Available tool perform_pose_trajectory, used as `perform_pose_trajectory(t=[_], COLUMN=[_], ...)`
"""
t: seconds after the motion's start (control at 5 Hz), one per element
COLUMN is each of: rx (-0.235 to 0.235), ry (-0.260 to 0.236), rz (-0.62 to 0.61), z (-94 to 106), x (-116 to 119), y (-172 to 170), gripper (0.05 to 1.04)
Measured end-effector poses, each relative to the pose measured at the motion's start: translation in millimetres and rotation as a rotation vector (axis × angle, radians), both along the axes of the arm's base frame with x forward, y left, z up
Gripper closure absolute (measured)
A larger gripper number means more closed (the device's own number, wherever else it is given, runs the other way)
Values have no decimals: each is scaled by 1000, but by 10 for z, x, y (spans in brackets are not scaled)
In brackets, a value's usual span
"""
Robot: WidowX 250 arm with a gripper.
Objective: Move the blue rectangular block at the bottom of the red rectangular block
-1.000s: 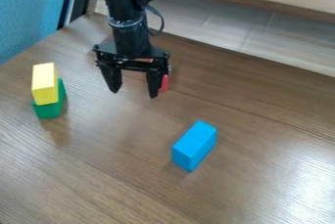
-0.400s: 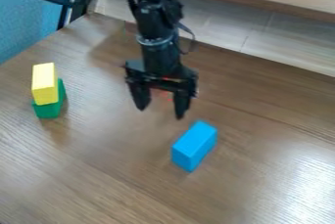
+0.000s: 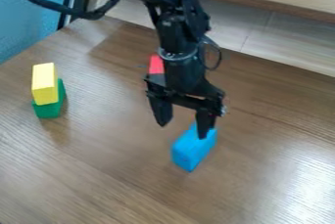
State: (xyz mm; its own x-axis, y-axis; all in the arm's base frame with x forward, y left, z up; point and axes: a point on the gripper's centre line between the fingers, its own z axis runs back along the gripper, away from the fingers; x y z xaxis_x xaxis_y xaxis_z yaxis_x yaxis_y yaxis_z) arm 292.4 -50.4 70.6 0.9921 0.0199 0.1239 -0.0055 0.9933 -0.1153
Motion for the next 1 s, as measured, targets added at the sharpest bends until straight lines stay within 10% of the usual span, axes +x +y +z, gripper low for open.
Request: perform_pose_trajectory(t=[1.0], rx=[59], ry=[39], rz=[13], z=[-298], x=[-10], y=[-54], gripper=[84])
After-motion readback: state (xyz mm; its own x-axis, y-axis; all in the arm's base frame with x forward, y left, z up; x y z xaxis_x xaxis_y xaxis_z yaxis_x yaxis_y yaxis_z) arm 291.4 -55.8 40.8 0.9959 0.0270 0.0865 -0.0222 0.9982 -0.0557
